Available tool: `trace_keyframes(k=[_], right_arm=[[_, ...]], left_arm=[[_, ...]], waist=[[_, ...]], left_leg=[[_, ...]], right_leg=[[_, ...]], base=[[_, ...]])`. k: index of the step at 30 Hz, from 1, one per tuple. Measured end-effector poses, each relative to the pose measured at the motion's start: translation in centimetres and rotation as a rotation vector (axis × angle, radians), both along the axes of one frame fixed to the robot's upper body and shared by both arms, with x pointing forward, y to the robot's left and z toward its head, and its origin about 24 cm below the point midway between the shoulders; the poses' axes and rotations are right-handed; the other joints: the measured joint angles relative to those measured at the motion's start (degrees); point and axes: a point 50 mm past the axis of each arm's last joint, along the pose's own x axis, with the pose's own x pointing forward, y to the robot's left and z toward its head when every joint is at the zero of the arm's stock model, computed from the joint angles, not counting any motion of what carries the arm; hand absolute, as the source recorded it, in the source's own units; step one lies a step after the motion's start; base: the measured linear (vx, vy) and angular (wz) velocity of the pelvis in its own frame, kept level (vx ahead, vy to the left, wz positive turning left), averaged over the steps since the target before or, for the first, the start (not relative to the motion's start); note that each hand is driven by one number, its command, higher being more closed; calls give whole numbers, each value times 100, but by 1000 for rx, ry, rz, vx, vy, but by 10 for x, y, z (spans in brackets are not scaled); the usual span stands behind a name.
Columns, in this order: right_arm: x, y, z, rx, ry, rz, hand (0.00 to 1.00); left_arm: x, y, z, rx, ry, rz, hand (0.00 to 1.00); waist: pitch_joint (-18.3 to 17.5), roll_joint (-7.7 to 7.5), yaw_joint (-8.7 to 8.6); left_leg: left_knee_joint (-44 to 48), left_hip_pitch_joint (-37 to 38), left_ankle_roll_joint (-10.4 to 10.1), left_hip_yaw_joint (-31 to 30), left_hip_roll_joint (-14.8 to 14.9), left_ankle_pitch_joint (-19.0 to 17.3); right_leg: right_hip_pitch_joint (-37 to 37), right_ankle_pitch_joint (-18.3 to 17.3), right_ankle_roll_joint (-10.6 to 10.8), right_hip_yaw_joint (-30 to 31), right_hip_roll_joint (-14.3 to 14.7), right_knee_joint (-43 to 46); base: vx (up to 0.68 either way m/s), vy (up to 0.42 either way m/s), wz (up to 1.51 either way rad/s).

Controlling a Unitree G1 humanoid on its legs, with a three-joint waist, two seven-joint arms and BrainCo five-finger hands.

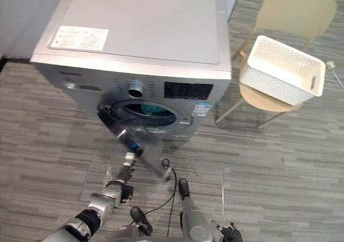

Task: Pick up the laundry basket with both hands and put the clothes into the washing machine.

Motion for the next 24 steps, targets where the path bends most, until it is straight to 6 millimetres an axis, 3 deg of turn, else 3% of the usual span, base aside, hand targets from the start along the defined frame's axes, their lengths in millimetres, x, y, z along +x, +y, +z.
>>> trace_keyframes(k=[1, 2, 4, 6, 8, 13, 17, 24], right_arm=[[-6, -3, 0, -3, 8, -31, 0], [-13, -3, -1, 0, 21, -55, 0], [-28, 3, -5, 19, 58, -90, 0], [-34, 8, -7, 35, 75, -97, 0], [-32, 7, -6, 31, 66, -94, 0], [-23, -4, -2, -12, 22, -80, 0], [-15, -1, -1, -12, 4, -35, 0], [-19, -1, -3, -1, 39, -16, 0]], left_arm=[[6, -31, 24, -75, -65, -79, 0], [9, -49, 42, -130, -113, -120, 0], [12, -66, 63, -190, -175, -172, 0], [14, -67, 68, -203, -188, -173, 0], [19, -54, 60, -167, -178, -135, 0], [24, -5, 30, -110, -100, 45, 0], [23, 27, 14, -74, -61, 153, 0], [-35, 101, -57, 92, 193, 373, 0]], waist=[[0, 0, -113], [0, 4, -137], [0, 11, -136], [-1, 17, -125], [17, 81, -113], [22, 475, -43], [6, 502, 48], [-120, 623, 163]], left_leg=[[153, -25, 7, 26, 42, -118], [233, -37, -2, 29, 79, -170], [339, -66, -9, 13, 152, -215], [345, -78, -11, -10, 198, -213], [341, -70, -17, -32, 214, -210], [308, 130, -19, -204, 192, -208], [243, 120, -58, -338, 111, -161], [82, 297, 12, -701, -10, -44]], right_leg=[[-2, 7, 2, 69, 9, 0], [-1, 9, 3, 86, 30, 1], [-1, 11, 3, 74, 79, 4], [-1, 11, 3, 41, 111, 6], [30, 11, 3, -59, 116, 5], [331, 9, 0, -353, 63, 9], [368, 5, -6, -493, -24, 3], [718, -89, -138, -941, -155, -14]], base=[[57, 58, -37], [67, 34, -23], [73, 4, -4], [56, -13, 6], [15, -16, 11], [-17, 4, 20], [-86, -15, 22], [-75, -24, 26]])
